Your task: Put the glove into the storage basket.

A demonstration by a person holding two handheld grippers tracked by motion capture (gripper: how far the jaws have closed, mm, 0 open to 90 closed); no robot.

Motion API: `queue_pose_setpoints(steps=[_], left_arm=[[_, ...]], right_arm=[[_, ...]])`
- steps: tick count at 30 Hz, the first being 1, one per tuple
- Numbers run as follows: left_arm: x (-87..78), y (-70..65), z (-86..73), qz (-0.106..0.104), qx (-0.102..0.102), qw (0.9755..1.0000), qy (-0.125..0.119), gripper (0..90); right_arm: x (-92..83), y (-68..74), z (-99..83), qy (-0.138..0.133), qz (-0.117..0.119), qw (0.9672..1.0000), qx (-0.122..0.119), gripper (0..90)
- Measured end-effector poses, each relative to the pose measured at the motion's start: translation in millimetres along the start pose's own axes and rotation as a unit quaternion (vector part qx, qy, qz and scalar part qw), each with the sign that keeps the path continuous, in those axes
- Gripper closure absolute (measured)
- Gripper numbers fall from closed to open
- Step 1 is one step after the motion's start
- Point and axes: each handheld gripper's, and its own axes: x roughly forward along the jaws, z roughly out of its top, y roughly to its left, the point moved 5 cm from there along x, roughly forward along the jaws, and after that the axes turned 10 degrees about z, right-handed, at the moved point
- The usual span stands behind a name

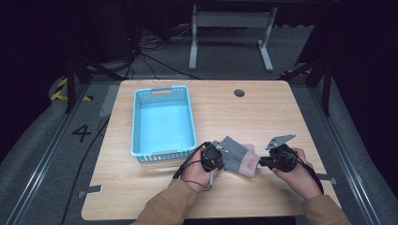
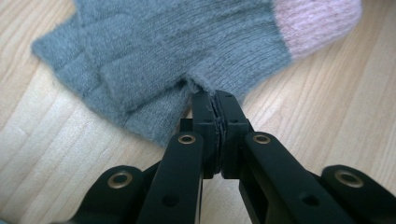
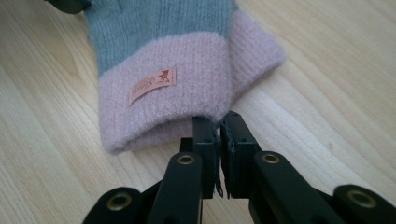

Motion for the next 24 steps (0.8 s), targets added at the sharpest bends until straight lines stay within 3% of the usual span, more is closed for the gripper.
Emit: queue_pose_setpoints(steps=[8, 13, 24], left_arm=[[-21.0, -6.5, 4.6, 0.005, 0.009, 0.9995, -0.03, 88.5], [-28.0, -11.2, 6.6, 0.006, 0.018, 0.9987, -0.048, 88.5], [-25.9, -17.1, 7.2, -0.003, 0.022, 0.9987, -0.047, 88.5]], right_arm=[[-20.1, 4.7, 11.2, -0.038, -0.02, 0.999, -0.012, 87.0], [-25.6, -0.9, 17.9, -0.061, -0.029, 0.9976, -0.013, 87.5], [-10.7, -18.7, 27.6, -0.067, -0.025, 0.9974, -0.002, 87.8]])
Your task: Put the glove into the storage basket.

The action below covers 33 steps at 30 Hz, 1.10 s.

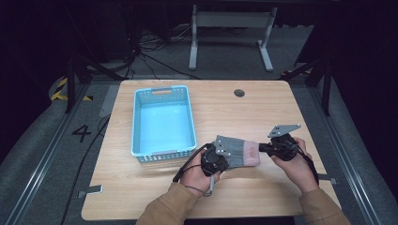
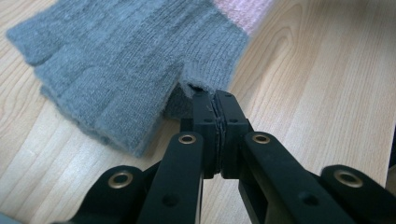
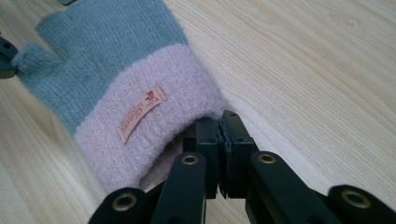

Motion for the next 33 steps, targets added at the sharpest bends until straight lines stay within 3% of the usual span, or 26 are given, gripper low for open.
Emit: queue_pose_setpoints(steps=[19, 23, 33], left_arm=[[19.1, 4.3, -7.0, -0.016, -0.003, 0.9997, 0.015, 88.1], [19.3, 5.1, -7.9, -0.02, -0.012, 0.9997, 0.011, 72.4], [6.3, 7.8, -1.0, -0.021, -0.018, 0.9996, -0.006, 57.3]], right_arm=[[30.4, -19.2, -7.1, 0.014, 0.01, 0.9997, 0.015, 86.6], [27.8, -23.8, -8.9, 0.015, -0.006, 0.9997, 0.018, 76.6], [4.2, -29.8, -13.4, 0.0, -0.017, 0.9991, 0.038, 66.8]])
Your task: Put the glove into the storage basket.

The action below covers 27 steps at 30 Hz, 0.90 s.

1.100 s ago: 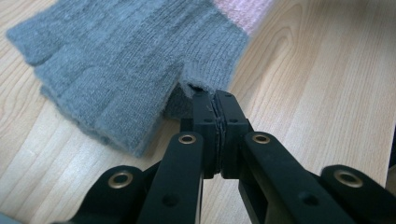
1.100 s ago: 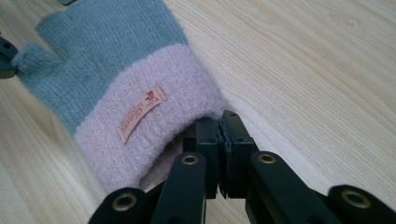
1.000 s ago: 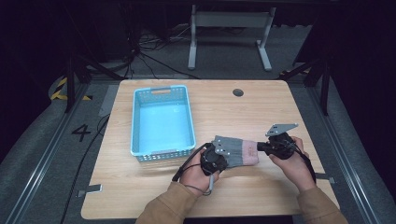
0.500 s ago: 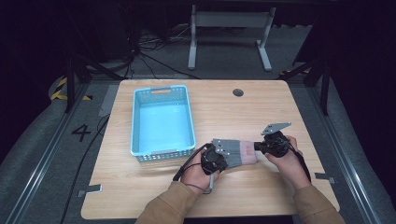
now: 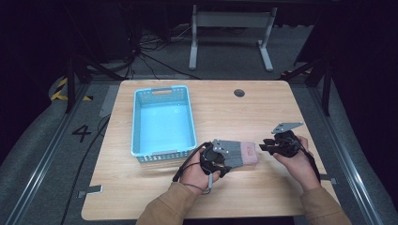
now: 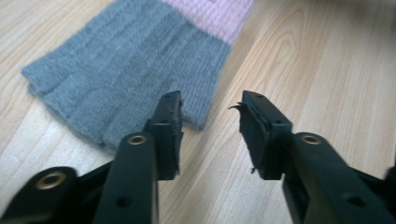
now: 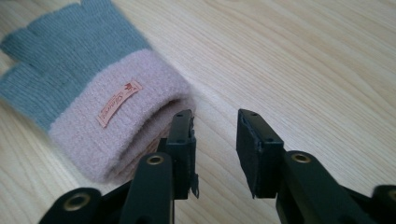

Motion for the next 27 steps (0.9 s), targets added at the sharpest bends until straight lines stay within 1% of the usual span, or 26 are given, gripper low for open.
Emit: queue_pose_setpoints(steps=[3, 7, 8, 10, 12, 13, 14, 17, 19, 20, 22, 24, 26, 27], left_arm=[[-4.3, -1.1, 3.7, -0.005, 0.001, 1.0, -0.004, 57.1], [-6.3, 1.5, 9.2, 0.011, 0.008, 0.9999, -0.006, 52.5], [-5.9, 2.1, 11.2, 0.014, 0.004, 0.9998, -0.014, 50.3], [-5.7, 4.3, 14.6, 0.02, 0.005, 0.9997, -0.017, 46.9], [-4.1, 6.4, 16.9, 0.026, 0.009, 0.9995, -0.014, 44.6], [-2.3, 7.4, 18.5, 0.027, 0.01, 0.9995, -0.012, 43.9], [-0.5, 7.6, 19.6, 0.025, 0.006, 0.9996, -0.013, 42.7], [8.4, 12.0, 25.6, 0.03, 0.009, 0.9994, -0.015, 38.9], [14.0, 13.5, 28.9, 0.022, 0.007, 0.9995, -0.019, 35.1], [16.7, 14.5, 30.1, 0.015, 0.011, 0.9996, -0.019, 33.5], [22.4, 16.7, 32.2, 0.013, 0.018, 0.9997, -0.013, 30.7], [27.3, 20.1, 34.1, 0.021, 0.014, 0.9996, -0.008, 29.0], [31.5, 22.7, 35.7, 0.017, 0.006, 0.9998, -0.007, 28.6], [33.8, 23.7, 36.2, 0.018, 0.006, 0.9998, -0.004, 28.7]], right_arm=[[-9.3, -1.1, -0.1, -0.01, 0.001, 0.9999, 0.013, 65.2], [-21.2, -1.2, -0.2, -0.019, 0.004, 0.9995, 0.026, 63.1], [-23.3, -1.3, -0.4, -0.02, 0.006, 0.9994, 0.027, 62.5], [-27.1, -1.7, -1.4, -0.018, 0.006, 0.9993, 0.031, 61.2], [-29.5, -3.2, -2.6, -0.018, 0.006, 0.9992, 0.036, 60.7], [-30.2, -3.6, -3.0, -0.018, 0.006, 0.9991, 0.039, 60.1], [-30.9, -4.8, -3.6, -0.02, 0.008, 0.999, 0.039, 59.5], [-31.5, -6.3, -5.2, -0.018, 0.008, 0.9989, 0.043, 59.5], [-31.8, -6.2, -5.7, -0.018, 0.012, 0.9988, 0.044, 59.5], [-32.0, -6.1, -5.8, -0.018, 0.014, 0.9988, 0.044, 59.6], [-32.2, -6.2, -6.2, -0.019, 0.017, 0.9987, 0.045, 59.6], [-32.3, -6.8, -7.0, -0.017, 0.017, 0.9986, 0.047, 59.7], [-32.5, -7.4, -7.5, -0.019, 0.02, 0.9984, 0.049, 59.7], [-32.6, -7.7, -7.5, -0.02, 0.02, 0.9984, 0.05, 59.7]])
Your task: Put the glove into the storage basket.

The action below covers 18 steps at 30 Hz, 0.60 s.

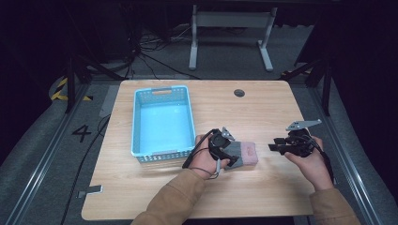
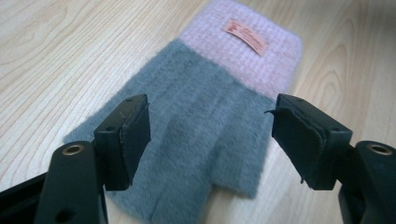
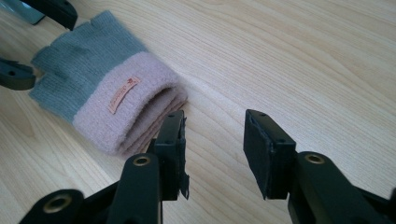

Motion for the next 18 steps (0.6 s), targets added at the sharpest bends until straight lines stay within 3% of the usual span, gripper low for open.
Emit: queue_pose_setpoints(steps=[2, 6, 9, 18], left_arm=[[4.3, 2.1, 1.1, 0.009, 0.006, 0.9999, 0.003, 28.7], [10.8, 4.3, 2.2, 0.01, 0.006, 0.9999, 0.003, 28.5], [16.8, 3.6, 0.3, 0.009, 0.018, 0.9997, 0.014, 27.6], [31.5, 0.2, -2.0, 0.023, 0.03, 0.999, 0.026, 19.9]], right_arm=[[-0.3, 0.0, 0.0, 0.0, 0.001, 1.0, 0.0, 59.6], [-0.1, 0.0, -0.3, -0.001, 0.004, 1.0, 0.001, 59.5], [0.2, 0.0, -0.3, -0.004, 0.009, 1.0, 0.002, 59.1], [0.6, 0.4, -0.2, -0.013, 0.027, 0.9995, 0.006, 57.2]])
